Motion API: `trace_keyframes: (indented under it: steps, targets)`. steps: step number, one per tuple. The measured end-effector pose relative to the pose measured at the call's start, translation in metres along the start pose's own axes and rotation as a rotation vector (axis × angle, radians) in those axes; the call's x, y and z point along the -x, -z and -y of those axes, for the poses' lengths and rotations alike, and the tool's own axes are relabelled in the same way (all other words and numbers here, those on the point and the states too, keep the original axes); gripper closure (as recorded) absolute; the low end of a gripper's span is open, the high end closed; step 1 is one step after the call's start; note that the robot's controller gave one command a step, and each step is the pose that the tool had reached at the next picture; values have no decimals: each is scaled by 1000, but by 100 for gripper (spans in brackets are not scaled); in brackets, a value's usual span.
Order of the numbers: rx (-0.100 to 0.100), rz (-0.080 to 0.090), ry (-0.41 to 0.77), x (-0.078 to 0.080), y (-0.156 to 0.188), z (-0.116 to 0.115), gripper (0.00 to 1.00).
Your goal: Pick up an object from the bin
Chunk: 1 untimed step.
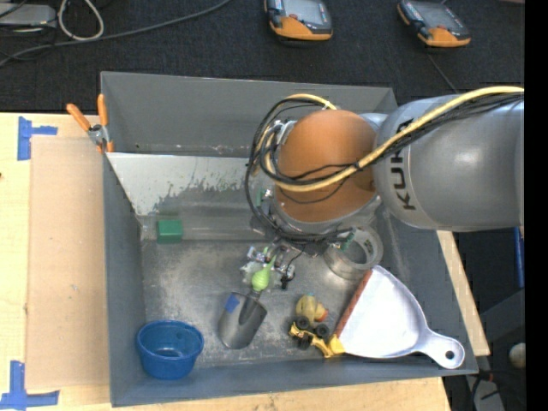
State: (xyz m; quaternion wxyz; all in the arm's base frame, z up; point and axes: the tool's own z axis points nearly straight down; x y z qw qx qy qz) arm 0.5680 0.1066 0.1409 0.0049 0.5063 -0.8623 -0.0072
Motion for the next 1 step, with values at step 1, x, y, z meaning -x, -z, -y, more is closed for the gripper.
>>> trace_keyframes:
  steps: [1]
  targets:
    - [5, -2, 35, 22, 70, 9, 100]
